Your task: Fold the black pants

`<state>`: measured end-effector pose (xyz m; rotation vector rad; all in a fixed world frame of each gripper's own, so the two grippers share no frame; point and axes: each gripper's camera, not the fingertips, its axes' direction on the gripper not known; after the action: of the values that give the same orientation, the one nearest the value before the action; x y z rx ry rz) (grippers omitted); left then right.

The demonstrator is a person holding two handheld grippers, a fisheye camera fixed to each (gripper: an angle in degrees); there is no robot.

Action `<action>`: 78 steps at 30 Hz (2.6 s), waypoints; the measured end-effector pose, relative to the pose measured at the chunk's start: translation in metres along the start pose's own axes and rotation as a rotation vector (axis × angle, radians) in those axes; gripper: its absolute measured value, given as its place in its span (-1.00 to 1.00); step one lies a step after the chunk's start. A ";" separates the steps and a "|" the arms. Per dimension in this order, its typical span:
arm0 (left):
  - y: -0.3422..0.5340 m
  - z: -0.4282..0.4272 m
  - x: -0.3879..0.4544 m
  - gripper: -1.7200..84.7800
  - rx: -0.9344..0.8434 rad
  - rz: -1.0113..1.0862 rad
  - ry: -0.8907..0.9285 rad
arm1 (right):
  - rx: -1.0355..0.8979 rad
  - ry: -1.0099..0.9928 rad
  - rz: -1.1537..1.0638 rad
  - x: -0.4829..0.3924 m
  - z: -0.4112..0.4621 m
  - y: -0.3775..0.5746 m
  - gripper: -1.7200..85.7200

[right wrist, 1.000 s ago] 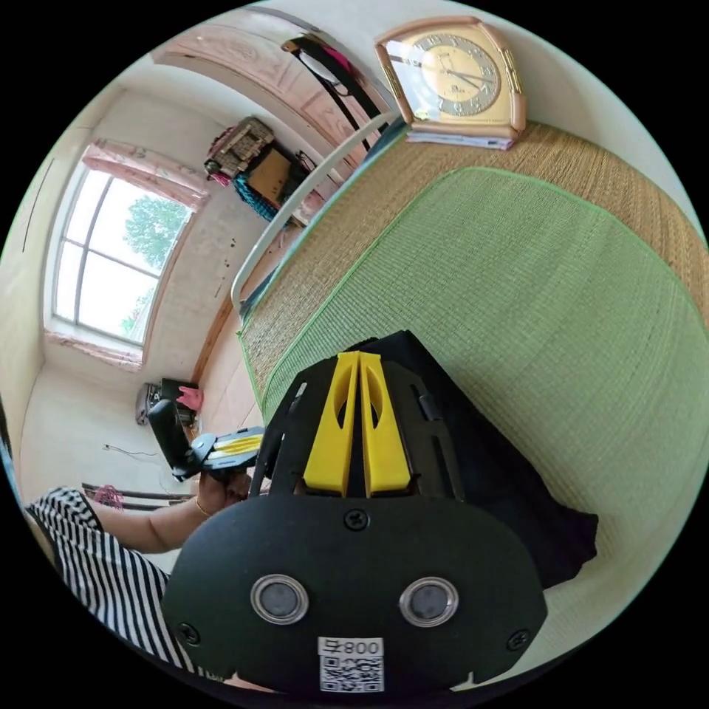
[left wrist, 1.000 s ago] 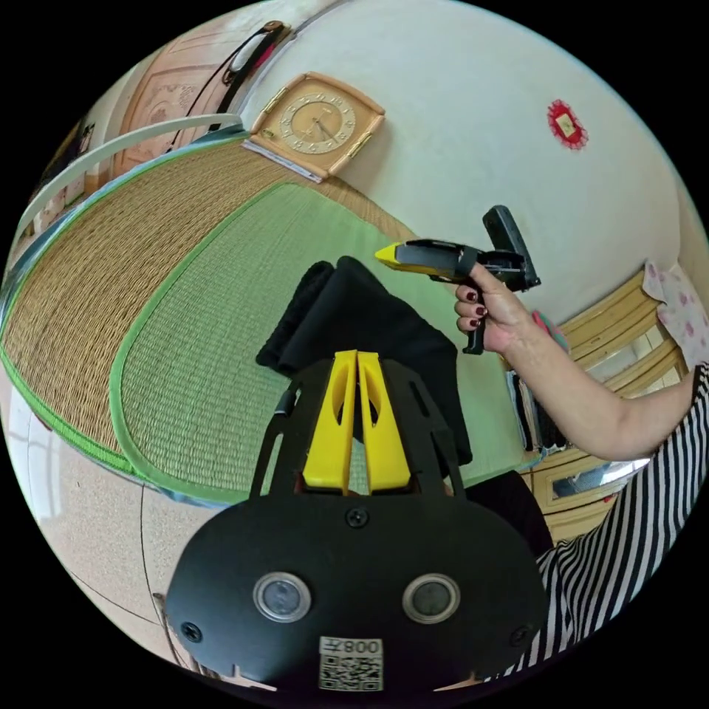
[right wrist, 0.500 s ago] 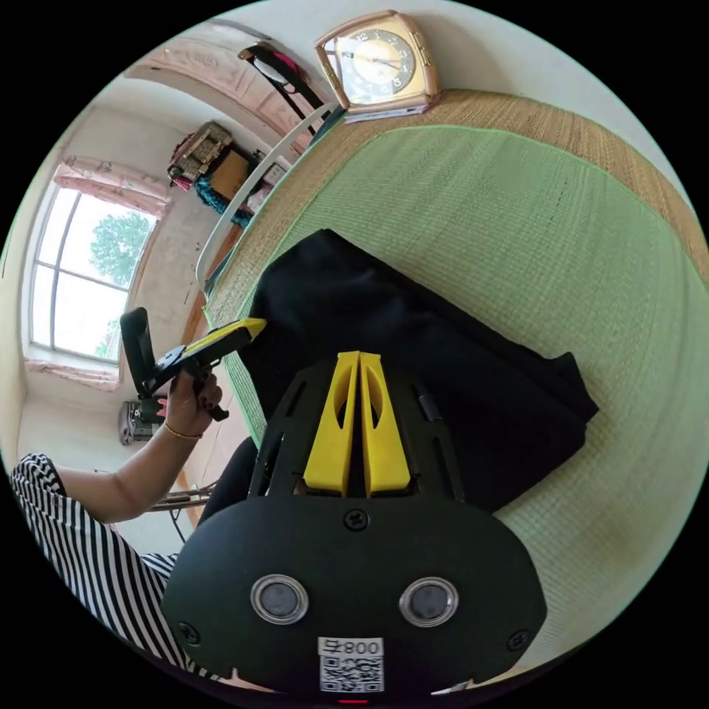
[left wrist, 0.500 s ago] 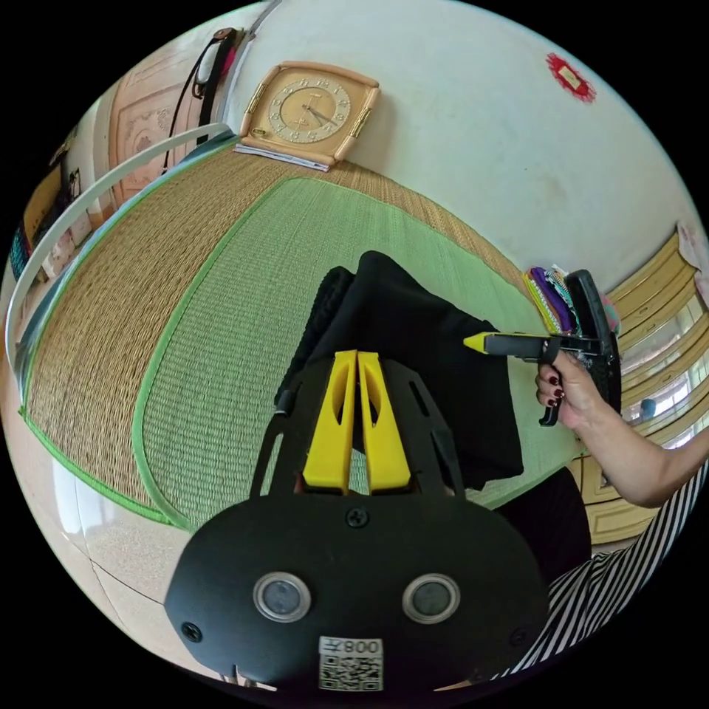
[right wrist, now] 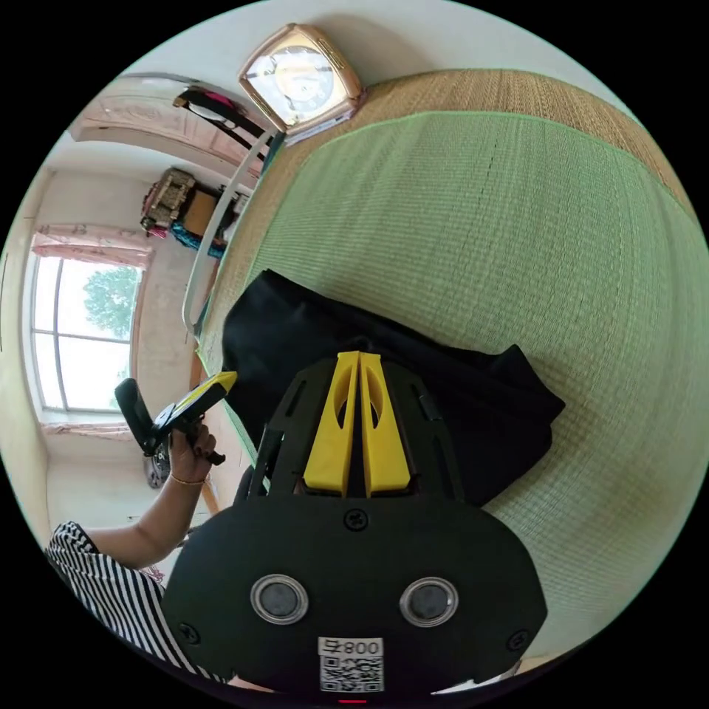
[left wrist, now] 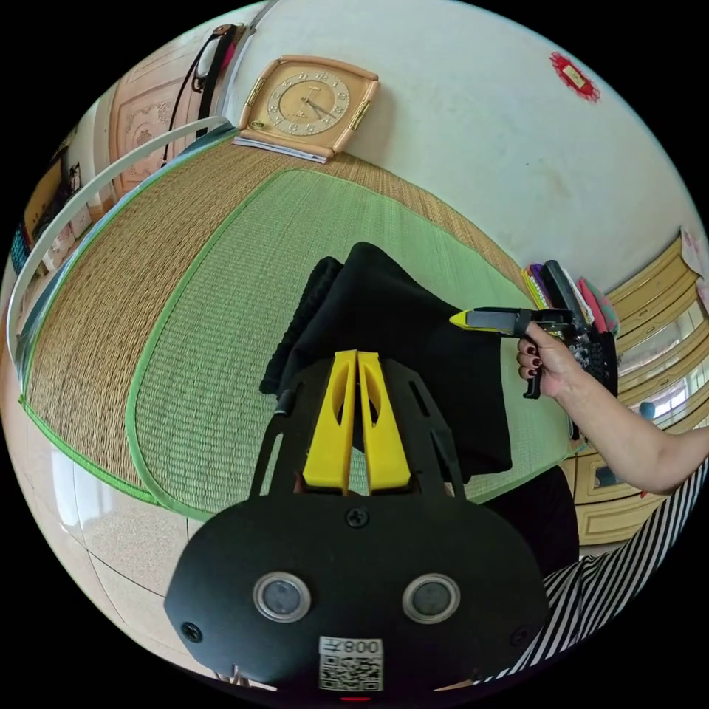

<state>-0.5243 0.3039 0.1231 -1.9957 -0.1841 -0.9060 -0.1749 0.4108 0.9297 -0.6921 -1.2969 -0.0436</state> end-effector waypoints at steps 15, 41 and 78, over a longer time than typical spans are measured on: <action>0.059 0.041 0.032 -0.95 -0.201 0.035 0.293 | -0.020 -0.185 0.017 0.034 -0.119 0.119 -0.96; 0.099 0.138 0.075 -0.93 -0.382 0.060 0.413 | -0.001 -0.630 0.324 0.084 -0.238 0.264 -0.84; 0.076 0.078 -0.169 -0.74 0.027 -0.488 0.579 | 0.118 -0.863 0.270 -0.065 -0.368 0.291 -0.92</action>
<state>-0.5702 0.3576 -0.0651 -1.6032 -0.3563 -1.7394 0.2408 0.4403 0.7059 -0.8115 -1.9877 0.6061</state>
